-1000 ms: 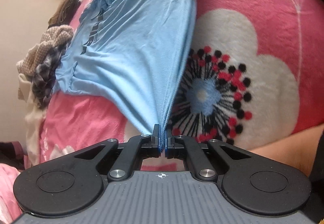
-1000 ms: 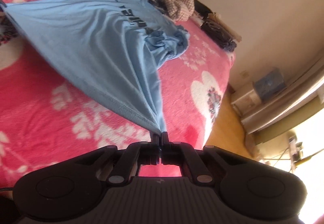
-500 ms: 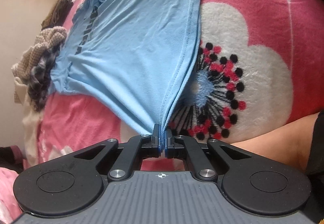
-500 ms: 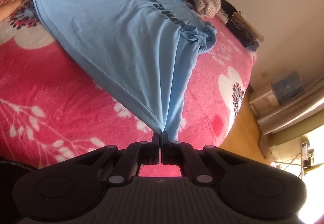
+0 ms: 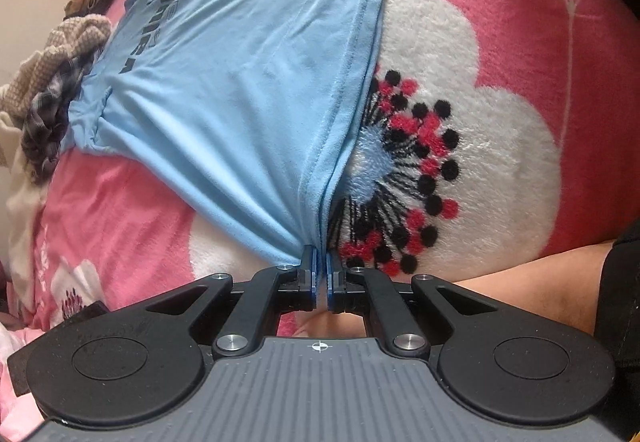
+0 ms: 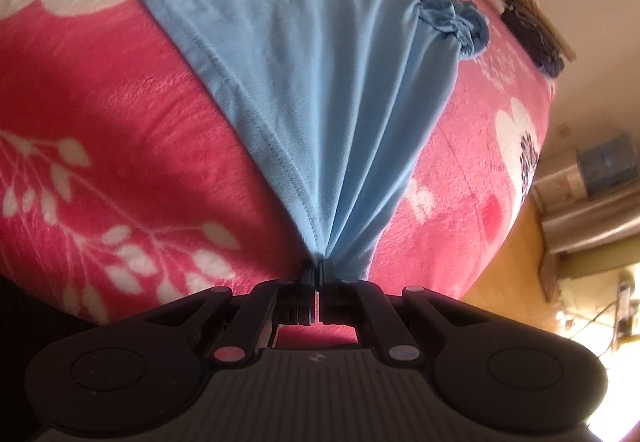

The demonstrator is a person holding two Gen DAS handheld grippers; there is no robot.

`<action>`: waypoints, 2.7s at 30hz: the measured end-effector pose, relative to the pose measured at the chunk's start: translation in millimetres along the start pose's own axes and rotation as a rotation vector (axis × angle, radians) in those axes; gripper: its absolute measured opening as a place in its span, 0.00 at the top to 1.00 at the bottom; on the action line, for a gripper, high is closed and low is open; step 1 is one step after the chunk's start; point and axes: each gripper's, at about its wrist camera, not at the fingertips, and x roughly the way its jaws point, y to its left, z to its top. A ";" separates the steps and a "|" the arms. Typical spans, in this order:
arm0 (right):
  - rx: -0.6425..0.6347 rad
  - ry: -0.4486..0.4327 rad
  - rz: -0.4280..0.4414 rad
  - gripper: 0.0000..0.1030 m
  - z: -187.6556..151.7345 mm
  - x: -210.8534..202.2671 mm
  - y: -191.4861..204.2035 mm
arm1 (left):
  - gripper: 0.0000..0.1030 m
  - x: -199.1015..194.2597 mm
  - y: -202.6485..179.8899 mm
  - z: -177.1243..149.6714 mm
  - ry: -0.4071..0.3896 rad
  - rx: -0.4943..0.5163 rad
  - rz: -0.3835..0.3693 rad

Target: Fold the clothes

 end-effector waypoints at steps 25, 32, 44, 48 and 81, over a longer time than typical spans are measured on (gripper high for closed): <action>0.226 -0.454 -0.266 0.97 111.1 -22.8 -70.9 | 0.67 -9.9 90.1 -6.8 0.028 -0.453 -0.039; 0.255 -0.576 0.088 0.97 235.5 1.5 -52.0 | 0.66 -8.9 100.2 -13.1 -0.055 -0.660 0.015; 0.447 -0.374 0.486 0.96 395.7 104.1 -26.3 | 0.66 5.5 94.8 -21.3 -0.083 -0.777 -0.132; 0.563 -0.322 0.530 0.79 413.1 129.9 -32.4 | 0.66 5.7 85.6 -20.3 -0.078 -0.749 -0.153; 0.716 -0.248 0.533 0.97 457.3 160.0 -38.0 | 0.66 10.7 74.5 -21.0 -0.025 -0.739 -0.207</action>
